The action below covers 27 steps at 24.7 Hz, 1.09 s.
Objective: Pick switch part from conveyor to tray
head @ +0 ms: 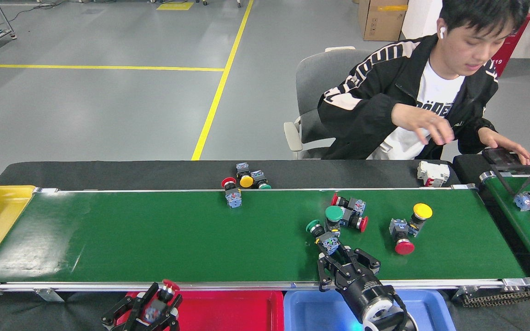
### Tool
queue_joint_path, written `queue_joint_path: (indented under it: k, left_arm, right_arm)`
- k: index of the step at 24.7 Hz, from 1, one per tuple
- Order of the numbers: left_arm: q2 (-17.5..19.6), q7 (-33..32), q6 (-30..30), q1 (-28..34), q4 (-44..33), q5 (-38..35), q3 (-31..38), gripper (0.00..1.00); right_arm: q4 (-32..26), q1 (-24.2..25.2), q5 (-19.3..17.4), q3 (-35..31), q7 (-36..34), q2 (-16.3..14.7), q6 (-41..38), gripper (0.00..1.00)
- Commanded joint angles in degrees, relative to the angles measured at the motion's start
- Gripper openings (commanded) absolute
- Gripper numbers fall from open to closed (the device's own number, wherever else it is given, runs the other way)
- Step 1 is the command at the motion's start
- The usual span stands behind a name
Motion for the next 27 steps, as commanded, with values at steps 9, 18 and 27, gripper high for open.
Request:
queue_joint_path:
  k: [9, 18, 27]
  left_arm:
    - [-6.5, -4.5, 9.5, -0.7, -1.4, 4.6, 6.0, 1.00]
    - [-6.9, -9.6, 18.2, -22.3, 10.8, -3.6, -0.6, 1.00]
    - [-6.9, -9.6, 21.9, -37.5, 32.0, -5.1, -3.6, 1.00]
  right_arm:
    - [-5.8, 8.1, -0.9, 2.4, 2.9, 3.6, -21.7, 0.96]
    - [-6.0, 2.8, -1.1, -7.9, 1.0, 5.4, -6.6, 0.94]
    - [-6.0, 8.8, -1.1, -30.4, -6.3, 5.2, -5.5, 0.95]
